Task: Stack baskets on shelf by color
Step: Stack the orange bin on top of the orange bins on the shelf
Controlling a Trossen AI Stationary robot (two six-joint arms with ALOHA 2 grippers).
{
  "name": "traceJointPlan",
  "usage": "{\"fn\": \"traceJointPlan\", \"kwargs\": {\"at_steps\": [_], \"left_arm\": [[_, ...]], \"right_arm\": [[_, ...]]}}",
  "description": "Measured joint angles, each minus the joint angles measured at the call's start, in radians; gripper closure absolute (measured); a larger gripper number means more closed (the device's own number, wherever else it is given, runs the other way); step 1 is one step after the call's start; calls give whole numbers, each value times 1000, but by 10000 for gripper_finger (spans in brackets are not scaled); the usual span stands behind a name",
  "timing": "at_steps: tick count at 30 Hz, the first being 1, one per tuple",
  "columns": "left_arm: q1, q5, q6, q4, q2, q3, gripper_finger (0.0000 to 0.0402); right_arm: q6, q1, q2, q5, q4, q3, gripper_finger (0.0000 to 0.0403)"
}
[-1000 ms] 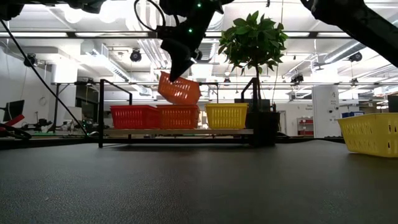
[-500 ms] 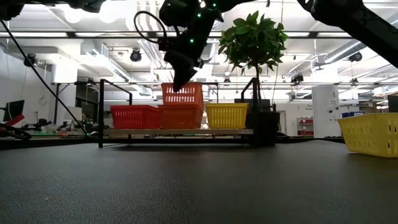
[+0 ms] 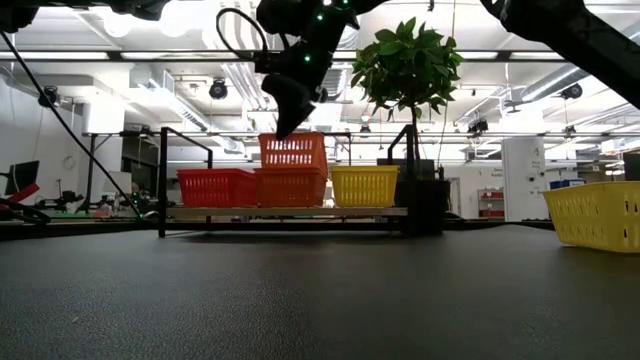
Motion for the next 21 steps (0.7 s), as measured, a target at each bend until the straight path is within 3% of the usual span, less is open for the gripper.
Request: {"fn": "traceJointPlan", "kwargs": {"at_steps": [8,13,21], "left_arm": [[0,0,0,0,0,-1,400],[0,0,0,0,0,-1,400],[0,0,0,0,0,-2,400]], "right_arm": [[-41,0,24,10,30,-26,357],[-53,0,40,10,27,-28,362],[-48,1,33,-13,19,-29,319]]}}
